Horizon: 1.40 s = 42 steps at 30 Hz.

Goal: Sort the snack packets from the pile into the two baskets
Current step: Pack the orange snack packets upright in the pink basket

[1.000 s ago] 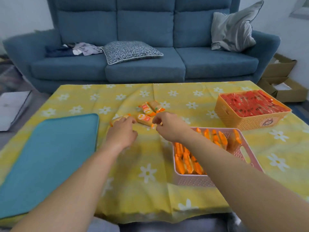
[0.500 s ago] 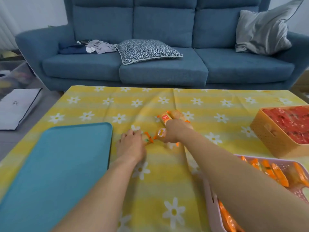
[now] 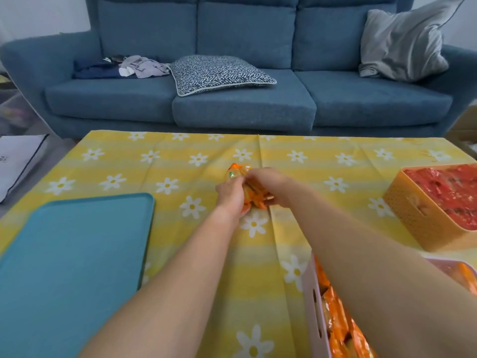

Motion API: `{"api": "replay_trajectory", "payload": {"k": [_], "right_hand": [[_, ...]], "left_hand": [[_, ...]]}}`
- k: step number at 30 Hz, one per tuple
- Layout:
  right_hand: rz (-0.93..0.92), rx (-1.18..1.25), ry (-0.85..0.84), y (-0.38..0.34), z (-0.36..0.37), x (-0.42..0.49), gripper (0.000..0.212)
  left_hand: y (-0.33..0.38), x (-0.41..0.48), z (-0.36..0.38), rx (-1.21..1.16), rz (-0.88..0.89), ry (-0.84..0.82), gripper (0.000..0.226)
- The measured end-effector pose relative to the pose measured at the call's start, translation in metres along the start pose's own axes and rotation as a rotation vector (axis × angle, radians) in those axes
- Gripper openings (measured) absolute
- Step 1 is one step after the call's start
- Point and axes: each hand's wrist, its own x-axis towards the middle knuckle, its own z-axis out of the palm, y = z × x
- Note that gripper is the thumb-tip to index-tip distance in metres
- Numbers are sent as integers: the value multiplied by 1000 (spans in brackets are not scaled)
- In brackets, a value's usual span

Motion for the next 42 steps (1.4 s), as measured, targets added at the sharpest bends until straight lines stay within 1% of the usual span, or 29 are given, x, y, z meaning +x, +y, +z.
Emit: {"api": "replay_trajectory", "payload": {"k": [2,5,7,9,12,14,16,17,18,19,20,21,22,23,25,27,29,31,33,35,37,39,40,42], "right_hand": [[4,80,-25,-3,-1,-15,17],[-76,119,-20,-15,-9,-51,23],[-149,88,31,-21,-20,-86,35],[-212,70,99,-18,-37,-125,41],[-304,26,193,3,-64,-188,39],[-357,-48,279,26,-85,-228,37],[-378,-157,378,55,-99,-260,39],[-380,-231,415,72,-102,-271,38],[-377,-315,435,83,-97,-271,38],[-309,-406,427,106,-99,-282,40],[-229,-500,386,117,-92,-276,45],[-151,-577,345,128,-86,-273,51],[-100,-643,323,134,-81,-274,56],[-106,-679,349,139,-82,-275,63],[-195,-701,476,138,-93,-278,72],[-244,-618,553,140,-107,-281,74],[-265,-406,566,144,-118,-282,64],[-272,-194,556,148,-128,-282,40],[-272,-95,545,150,-136,-281,22],[-291,-92,561,151,-140,-277,21],[-348,-145,631,149,-139,-276,25],[-467,-191,665,145,-136,-279,23],[-522,-202,630,142,-134,-282,22],[-572,-204,471,135,-128,-292,30]], "left_hand": [[7,-19,6,-12,30,8,48],[19,-55,7,14,138,18,37],[30,-94,9,68,208,-21,38],[38,-137,14,109,267,-94,37],[35,-199,26,228,360,-203,39],[24,-233,35,310,423,-299,45],[6,-257,44,438,426,-374,50],[-8,-265,48,533,413,-390,52],[-18,-260,48,684,412,-386,54],[-34,-273,54,896,443,-382,62],[-43,-267,50,1093,451,-343,74],[-53,-266,45,1217,457,-299,86],[-58,-270,40,1238,461,-262,97],[-63,-271,36,1186,480,-242,108],[-64,-272,27,1061,516,-234,123],[-63,-275,23,996,536,-202,121],[-59,-272,22,965,565,-158,108],[-55,-268,22,926,534,-160,90],[-51,-262,20,896,489,-151,65],[-43,-258,17,808,451,-139,42],[-33,-259,14,678,458,-146,30],[-21,-267,13,578,483,-166,22],[-17,-272,13,541,498,-177,20],[-11,-281,16,512,539,-192,20]]}}
